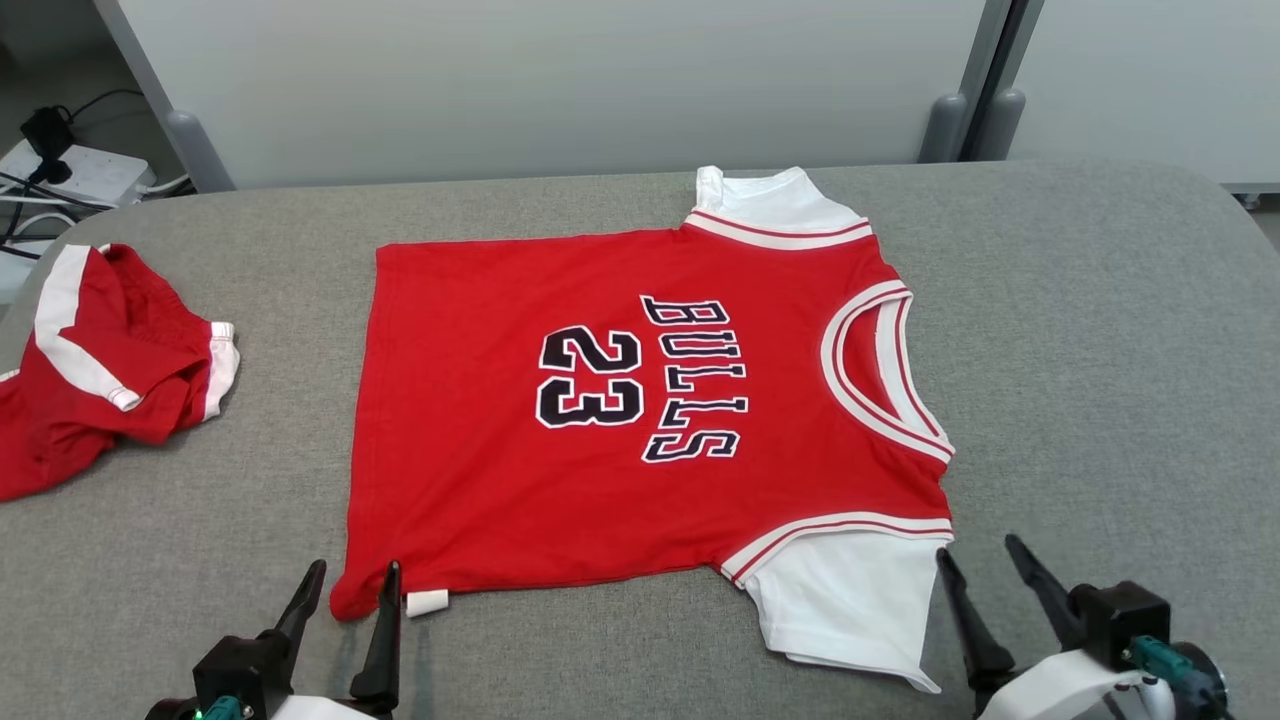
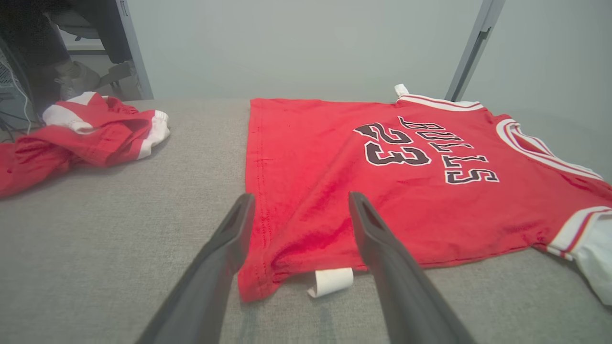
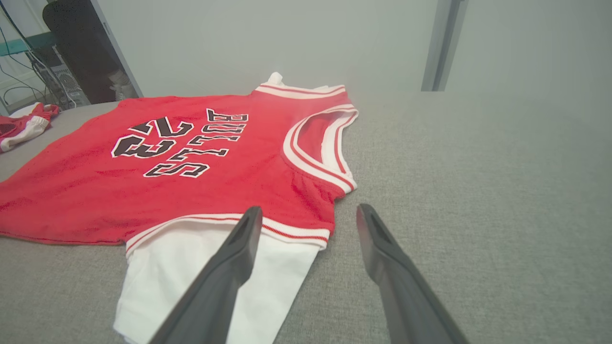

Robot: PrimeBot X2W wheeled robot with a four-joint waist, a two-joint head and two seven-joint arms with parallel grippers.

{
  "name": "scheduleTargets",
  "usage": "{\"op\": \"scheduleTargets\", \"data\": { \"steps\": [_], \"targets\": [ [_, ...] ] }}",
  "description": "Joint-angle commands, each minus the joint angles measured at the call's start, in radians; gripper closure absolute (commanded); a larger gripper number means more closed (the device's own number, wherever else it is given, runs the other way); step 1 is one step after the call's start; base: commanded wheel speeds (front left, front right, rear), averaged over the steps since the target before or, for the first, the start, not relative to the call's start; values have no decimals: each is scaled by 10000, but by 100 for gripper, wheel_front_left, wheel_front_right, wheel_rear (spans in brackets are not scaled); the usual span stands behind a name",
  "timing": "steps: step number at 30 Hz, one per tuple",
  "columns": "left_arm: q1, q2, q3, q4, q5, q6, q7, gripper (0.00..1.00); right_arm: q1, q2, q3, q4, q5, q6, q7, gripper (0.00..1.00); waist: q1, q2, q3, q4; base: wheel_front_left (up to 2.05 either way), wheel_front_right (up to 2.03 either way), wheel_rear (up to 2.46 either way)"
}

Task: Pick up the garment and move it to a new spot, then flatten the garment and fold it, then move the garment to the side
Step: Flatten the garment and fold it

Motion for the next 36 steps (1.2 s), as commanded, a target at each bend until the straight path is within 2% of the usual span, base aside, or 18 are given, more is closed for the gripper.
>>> {"op": "scheduleTargets", "data": {
  "steps": [1,25,27,28,30,31,32,36],
  "targets": [
    [-374,57,210,-158,-80,-71,-59,0,-214,-103,418,-2,130,12,-133,0,0,-1,65,3,0,0,0],
    [-684,86,-259,86,-133,-71,-59,0,-581,-29,2470,2207,1941,12,-130,0,0,-1,539,212,0,0,0],
    [-702,102,-299,90,-146,-71,-59,0,-675,-49,2703,2400,2101,12,-110,11,0,-1,556,225,0,0,0],
    [-714,111,-317,84,-152,-71,-59,0,-731,-70,2805,2477,2161,12,-106,43,0,-1,574,232,0,0,0],
    [-748,129,-343,67,-163,-71,-59,0,-834,-93,3006,2624,2292,12,-82,74,0,-1,614,238,0,0,0],
    [-767,133,-358,62,-170,-71,-59,0,-885,-115,3091,2681,2338,12,-84,95,0,-1,638,241,0,0,0],
    [-787,135,-369,54,-179,-71,-59,0,-928,-133,3173,2739,2403,12,-86,100,0,-1,658,242,0,0,0],
    [-812,145,-365,40,-210,-71,-59,0,-1046,-248,3298,2809,2574,12,-99,100,0,-1,692,213,0,0,0]
  ]
}}
